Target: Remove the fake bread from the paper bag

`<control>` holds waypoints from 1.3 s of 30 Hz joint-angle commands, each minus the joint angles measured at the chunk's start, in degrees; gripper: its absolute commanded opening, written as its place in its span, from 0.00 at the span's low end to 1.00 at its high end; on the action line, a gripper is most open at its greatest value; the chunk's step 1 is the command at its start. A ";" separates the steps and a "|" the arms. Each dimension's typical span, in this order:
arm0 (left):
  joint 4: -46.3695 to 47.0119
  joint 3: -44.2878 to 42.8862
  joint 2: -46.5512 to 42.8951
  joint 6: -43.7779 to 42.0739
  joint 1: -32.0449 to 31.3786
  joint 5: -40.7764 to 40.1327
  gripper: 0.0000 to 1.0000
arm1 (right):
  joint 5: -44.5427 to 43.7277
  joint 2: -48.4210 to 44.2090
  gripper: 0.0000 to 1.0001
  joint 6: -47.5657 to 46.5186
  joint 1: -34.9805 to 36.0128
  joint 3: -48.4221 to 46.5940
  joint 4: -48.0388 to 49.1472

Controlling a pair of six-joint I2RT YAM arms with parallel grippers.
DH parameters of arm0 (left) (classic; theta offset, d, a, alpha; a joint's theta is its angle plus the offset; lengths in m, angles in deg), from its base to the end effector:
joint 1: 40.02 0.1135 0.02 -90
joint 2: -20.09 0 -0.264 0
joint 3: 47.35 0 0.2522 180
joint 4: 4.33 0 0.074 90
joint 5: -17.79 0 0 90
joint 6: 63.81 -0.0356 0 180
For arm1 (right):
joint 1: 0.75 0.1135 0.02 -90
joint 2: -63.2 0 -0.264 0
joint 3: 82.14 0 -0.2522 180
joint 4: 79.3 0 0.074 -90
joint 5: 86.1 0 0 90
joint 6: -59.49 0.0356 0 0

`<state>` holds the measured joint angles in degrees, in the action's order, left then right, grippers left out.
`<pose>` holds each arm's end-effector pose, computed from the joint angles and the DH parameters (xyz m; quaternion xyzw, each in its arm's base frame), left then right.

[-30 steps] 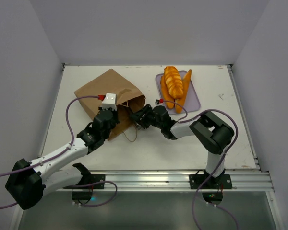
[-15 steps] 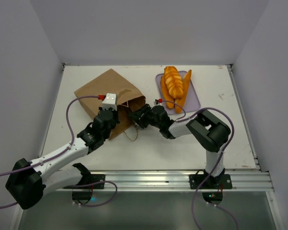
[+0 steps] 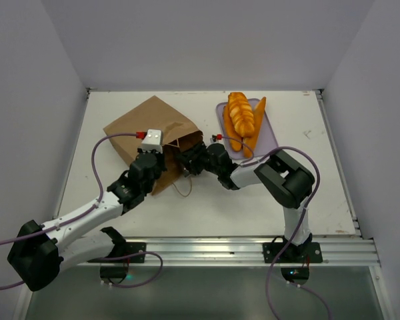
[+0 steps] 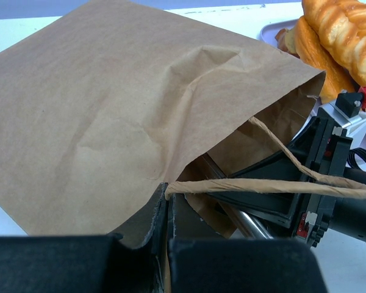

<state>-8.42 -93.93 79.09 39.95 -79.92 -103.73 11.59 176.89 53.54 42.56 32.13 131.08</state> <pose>0.1887 -0.1335 0.2559 0.0161 0.7880 -0.0657 0.6120 0.2872 0.2773 0.1349 0.2431 0.7685 0.5523 0.2128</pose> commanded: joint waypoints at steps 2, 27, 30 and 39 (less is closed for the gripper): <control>4.39 -1.20 -0.47 -0.75 -0.44 -0.55 0.00 | 0.67 0.91 0.50 1.29 -0.68 -3.05 1.56; 5.18 -0.58 -1.17 -1.46 -0.53 -1.25 0.00 | 3.57 2.51 0.22 2.52 -1.38 -4.38 2.79; 5.62 -0.76 0.32 -0.75 -0.53 -1.87 0.00 | 4.27 1.63 0.19 3.05 -1.30 -2.45 4.80; 5.62 -3.65 6.46 0.04 -0.53 -2.49 0.00 | 7.96 -1.19 0.12 2.43 -1.30 2.74 8.85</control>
<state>-5.86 -94.20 83.44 38.99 -80.31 -104.15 16.90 178.92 56.32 41.55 33.82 135.87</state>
